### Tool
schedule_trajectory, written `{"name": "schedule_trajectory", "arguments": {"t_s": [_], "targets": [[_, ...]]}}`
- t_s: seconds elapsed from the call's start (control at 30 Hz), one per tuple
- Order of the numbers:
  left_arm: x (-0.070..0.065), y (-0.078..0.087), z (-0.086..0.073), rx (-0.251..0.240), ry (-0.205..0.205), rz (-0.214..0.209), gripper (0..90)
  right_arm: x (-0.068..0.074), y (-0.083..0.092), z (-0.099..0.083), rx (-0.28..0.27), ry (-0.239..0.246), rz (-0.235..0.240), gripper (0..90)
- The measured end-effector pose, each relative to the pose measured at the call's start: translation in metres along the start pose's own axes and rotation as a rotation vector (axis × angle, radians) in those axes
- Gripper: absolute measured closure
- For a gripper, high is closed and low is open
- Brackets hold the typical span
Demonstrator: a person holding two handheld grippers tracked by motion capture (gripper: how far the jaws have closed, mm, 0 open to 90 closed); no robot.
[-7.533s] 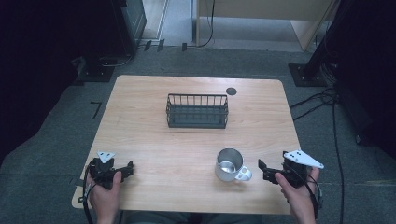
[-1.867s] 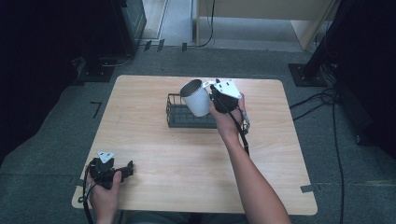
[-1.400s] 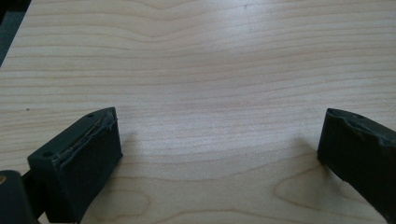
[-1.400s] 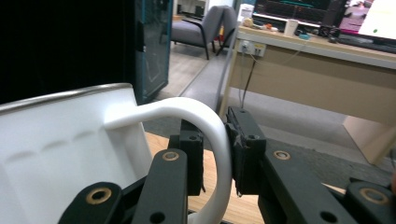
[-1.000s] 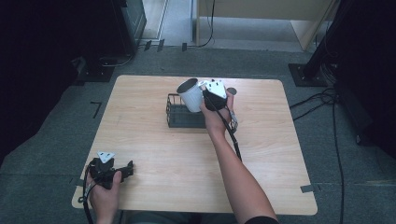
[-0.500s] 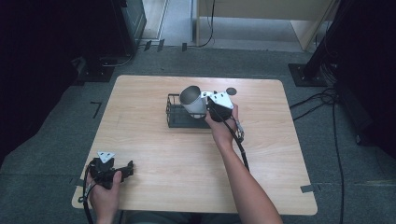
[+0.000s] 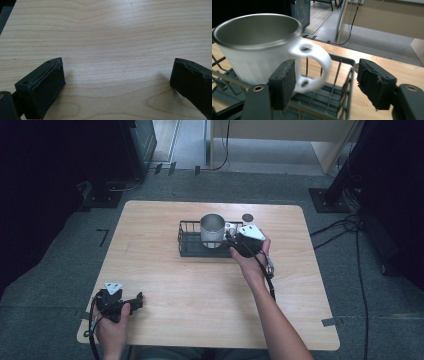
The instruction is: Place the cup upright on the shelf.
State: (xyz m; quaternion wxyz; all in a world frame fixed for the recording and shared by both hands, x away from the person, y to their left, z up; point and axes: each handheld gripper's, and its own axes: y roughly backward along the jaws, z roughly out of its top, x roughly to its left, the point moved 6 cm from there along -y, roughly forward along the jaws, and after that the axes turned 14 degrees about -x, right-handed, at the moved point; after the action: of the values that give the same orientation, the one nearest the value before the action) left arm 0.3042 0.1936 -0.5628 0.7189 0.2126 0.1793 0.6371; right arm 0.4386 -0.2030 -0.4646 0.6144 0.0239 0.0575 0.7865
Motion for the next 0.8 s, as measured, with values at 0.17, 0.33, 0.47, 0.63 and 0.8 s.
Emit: {"name": "schedule_trajectory", "arguments": {"t_s": [0.17,0.33,0.47,0.63,0.8], "targets": [[0.000,0.000,0.000,0.000,0.000,0.000,0.0,-0.013,0.015,-0.003,-0.004,-0.029,-0.018,28.4],[0.000,0.000,0.000,0.000,0.000,0.000,0.0,-0.024,0.032,-0.009,-0.003,-0.048,-0.026,25.5],[0.000,0.000,0.000,-0.001,0.000,0.000,0.0,-0.033,0.044,-0.014,0.004,-0.072,-0.025,22.2],[0.000,0.000,0.000,-0.001,0.000,0.000,0.0,-0.044,0.058,-0.024,0.028,-0.082,-0.036,16.9],[0.000,0.000,0.000,0.000,-0.003,0.000,0.0,-0.055,0.071,-0.037,0.064,-0.100,-0.047,13.0]]}}
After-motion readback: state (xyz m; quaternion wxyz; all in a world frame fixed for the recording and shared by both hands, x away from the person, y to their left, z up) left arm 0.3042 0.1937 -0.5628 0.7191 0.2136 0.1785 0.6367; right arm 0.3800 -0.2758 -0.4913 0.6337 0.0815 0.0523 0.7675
